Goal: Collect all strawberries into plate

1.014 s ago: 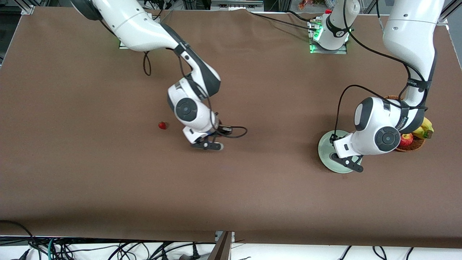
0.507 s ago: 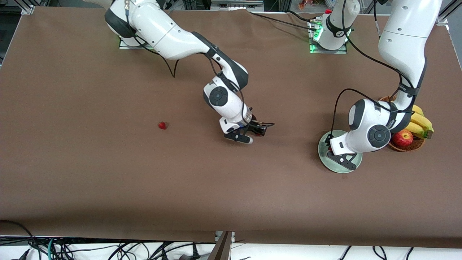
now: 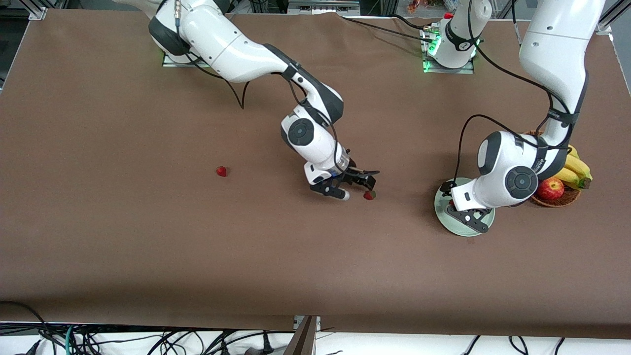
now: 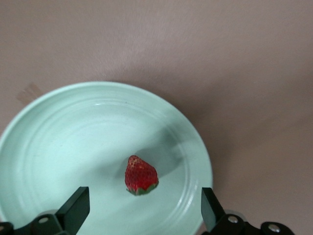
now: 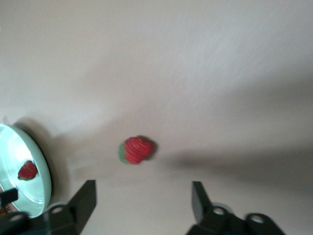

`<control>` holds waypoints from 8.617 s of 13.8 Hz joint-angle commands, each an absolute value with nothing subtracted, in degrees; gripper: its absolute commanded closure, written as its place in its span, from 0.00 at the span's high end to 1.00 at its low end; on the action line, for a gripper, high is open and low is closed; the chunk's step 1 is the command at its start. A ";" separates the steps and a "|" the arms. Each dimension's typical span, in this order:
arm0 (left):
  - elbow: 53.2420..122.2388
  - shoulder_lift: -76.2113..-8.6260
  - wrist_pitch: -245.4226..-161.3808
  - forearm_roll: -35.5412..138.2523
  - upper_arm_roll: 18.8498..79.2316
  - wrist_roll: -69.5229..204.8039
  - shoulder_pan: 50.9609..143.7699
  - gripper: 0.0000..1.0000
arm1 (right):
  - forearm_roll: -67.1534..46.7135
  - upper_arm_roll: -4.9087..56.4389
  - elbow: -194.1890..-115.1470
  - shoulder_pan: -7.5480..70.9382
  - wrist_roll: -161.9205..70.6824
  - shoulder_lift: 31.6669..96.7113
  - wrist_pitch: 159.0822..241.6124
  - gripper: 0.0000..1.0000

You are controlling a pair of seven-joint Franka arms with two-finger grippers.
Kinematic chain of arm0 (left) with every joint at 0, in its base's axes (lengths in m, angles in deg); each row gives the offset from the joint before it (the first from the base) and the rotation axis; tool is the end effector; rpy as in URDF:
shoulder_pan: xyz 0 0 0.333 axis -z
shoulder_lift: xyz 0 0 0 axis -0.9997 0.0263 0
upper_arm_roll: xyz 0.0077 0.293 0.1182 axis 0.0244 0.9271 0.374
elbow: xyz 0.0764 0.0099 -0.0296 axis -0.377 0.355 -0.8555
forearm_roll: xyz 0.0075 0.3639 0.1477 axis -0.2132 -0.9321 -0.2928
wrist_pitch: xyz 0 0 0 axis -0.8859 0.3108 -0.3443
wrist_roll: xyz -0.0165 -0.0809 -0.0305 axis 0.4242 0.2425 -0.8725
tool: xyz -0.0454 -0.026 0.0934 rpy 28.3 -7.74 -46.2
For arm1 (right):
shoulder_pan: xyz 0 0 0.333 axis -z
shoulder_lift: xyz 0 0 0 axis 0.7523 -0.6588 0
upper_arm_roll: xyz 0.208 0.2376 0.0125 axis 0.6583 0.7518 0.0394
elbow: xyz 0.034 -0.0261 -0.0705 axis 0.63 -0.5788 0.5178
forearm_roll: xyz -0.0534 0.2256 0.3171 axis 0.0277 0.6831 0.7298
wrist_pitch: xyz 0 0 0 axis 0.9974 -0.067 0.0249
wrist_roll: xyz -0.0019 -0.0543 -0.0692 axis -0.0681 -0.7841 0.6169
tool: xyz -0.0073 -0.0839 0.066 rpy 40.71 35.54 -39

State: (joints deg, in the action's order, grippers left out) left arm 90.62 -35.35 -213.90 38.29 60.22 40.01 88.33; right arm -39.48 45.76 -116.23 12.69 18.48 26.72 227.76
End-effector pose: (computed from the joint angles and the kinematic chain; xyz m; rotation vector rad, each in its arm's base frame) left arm 0.6392 -0.0697 0.2250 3.0004 -0.8013 -0.1967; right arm 0.5744 0.5714 0.2308 -2.5927 0.5401 0.0170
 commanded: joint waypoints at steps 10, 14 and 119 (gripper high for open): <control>76.36 -27.36 -212.87 37.70 51.02 76.13 97.80 1.00 | -39.86 38.35 -135.33 35.34 -23.86 48.97 186.42 1.00; 76.62 -23.40 -223.69 37.00 51.11 75.34 98.77 1.00 | -39.95 34.30 -145.27 36.84 -30.47 51.61 189.39 1.00; 89.76 -41.23 -196.27 14.77 33.63 62.42 68.45 1.00 | -49.35 29.46 -137.65 44.22 -39.36 82.56 161.89 1.00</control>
State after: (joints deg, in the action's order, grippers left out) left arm 95.33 -38.84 -205.89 15.04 35.94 62.98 68.15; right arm -50.18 29.41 -137.87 43.62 -38.45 82.31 162.30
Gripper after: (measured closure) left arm 0.031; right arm 0.000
